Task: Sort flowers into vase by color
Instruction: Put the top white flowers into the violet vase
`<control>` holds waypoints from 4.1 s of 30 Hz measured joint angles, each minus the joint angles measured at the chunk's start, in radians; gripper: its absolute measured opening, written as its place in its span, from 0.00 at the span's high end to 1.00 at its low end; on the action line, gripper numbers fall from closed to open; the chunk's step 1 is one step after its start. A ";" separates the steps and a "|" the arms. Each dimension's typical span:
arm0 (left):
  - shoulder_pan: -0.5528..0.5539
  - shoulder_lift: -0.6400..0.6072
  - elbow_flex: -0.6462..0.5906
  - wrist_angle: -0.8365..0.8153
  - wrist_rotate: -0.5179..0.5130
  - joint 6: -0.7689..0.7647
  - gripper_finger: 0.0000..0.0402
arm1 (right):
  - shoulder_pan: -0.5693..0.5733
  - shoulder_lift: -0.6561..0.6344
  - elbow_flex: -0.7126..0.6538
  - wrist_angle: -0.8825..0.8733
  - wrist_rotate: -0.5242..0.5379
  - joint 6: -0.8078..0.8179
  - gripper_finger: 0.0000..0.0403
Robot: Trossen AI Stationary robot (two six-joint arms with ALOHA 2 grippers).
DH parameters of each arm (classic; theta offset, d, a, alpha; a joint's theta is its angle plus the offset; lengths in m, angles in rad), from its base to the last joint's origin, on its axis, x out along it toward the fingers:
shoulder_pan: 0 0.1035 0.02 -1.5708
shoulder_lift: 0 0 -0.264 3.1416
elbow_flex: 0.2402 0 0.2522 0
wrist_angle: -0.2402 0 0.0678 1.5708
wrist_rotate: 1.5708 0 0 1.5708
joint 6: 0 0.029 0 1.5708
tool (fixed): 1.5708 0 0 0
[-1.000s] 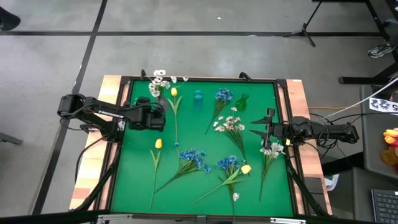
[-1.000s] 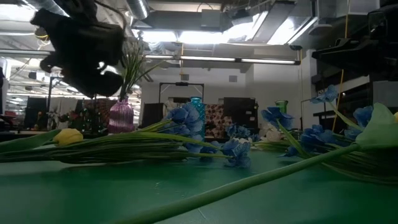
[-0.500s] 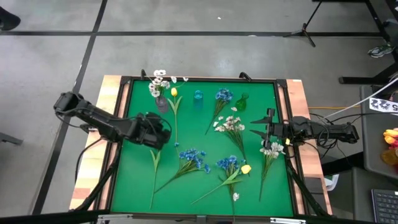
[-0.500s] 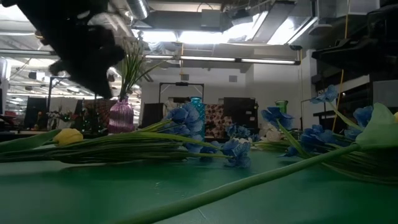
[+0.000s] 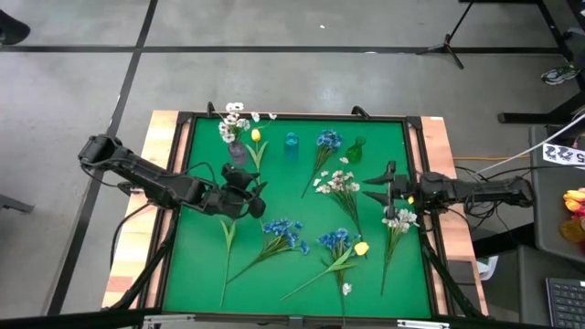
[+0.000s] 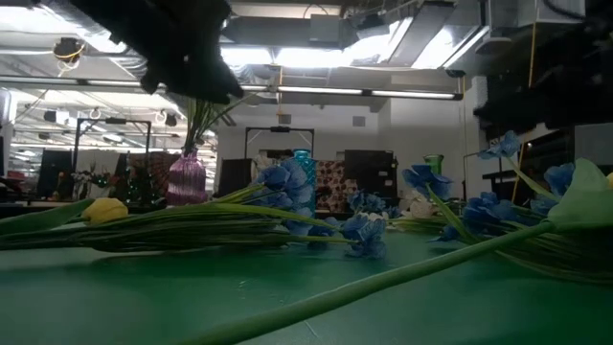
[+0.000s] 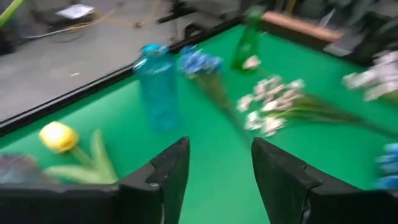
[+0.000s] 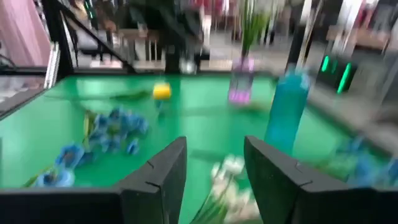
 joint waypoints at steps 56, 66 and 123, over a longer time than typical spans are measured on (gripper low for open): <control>0.033 -0.686 -0.030 -0.618 0.203 -0.106 0.56 | 0.203 1.230 0.669 -0.561 -0.105 0.676 0.36; 0.033 -0.686 -0.065 -0.617 0.203 -0.158 0.56 | 0.203 1.339 0.674 -0.568 -0.051 0.754 0.39; 0.034 -0.671 -0.216 0.070 0.212 0.252 0.56 | -0.046 1.345 0.883 0.880 -0.052 -0.434 0.99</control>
